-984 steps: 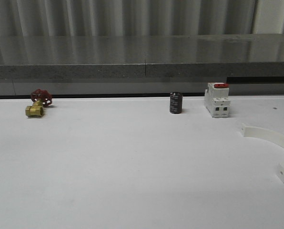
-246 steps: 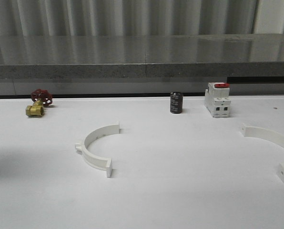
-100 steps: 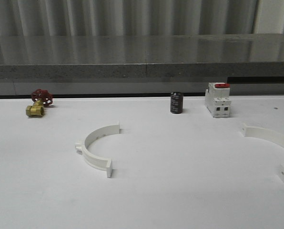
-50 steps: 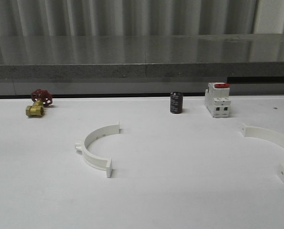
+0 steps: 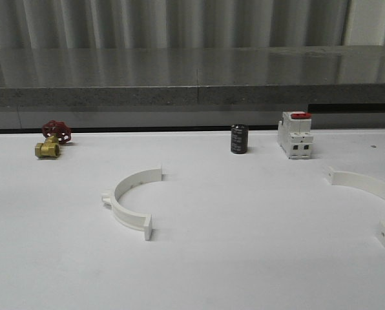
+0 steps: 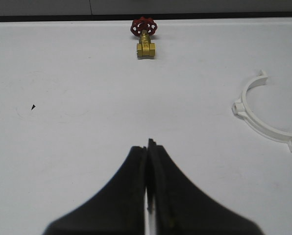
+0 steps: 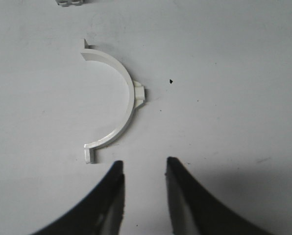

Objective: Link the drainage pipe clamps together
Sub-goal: 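Move the right gripper above the other white clamp half, then grasp the second clamp half by its flange with the right gripper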

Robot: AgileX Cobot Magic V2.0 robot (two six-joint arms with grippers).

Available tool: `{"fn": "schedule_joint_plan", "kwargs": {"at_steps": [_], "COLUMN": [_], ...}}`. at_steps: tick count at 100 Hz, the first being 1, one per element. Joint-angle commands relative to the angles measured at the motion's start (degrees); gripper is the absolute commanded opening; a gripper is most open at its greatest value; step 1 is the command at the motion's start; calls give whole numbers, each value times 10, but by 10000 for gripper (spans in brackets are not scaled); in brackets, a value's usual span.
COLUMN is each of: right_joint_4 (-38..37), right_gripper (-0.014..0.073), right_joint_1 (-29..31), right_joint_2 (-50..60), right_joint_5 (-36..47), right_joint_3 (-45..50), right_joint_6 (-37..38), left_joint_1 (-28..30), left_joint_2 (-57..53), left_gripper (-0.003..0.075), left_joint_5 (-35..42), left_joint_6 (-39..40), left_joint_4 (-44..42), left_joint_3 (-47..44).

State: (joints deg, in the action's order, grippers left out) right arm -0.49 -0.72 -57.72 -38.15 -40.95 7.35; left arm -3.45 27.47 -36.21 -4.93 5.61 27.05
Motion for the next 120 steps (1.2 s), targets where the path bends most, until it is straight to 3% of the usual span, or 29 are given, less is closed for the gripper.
{"fn": "schedule_joint_plan", "kwargs": {"at_steps": [1,11,85,120], "right_joint_4": [-3,-3,-3,-3], "right_gripper": [428,502,499,499], "right_joint_1": [2,2,-21,-21], "right_joint_2": [0,-13,-353,-431], "right_joint_5": [27,28,32,33], "right_joint_3": [-21,-21,-179,-214], "right_joint_6": [-7,-7,-20,-20], "left_joint_1": [2,2,2,2], "left_joint_2": [1,1,1,1], "left_gripper": [-21,-21,-21,-21], "left_joint_5": [39,39,39,39], "left_joint_6": [-1,-1,-1,-1], "left_joint_4": [8,8,8,8], "left_joint_3": [14,14,14,14]}}
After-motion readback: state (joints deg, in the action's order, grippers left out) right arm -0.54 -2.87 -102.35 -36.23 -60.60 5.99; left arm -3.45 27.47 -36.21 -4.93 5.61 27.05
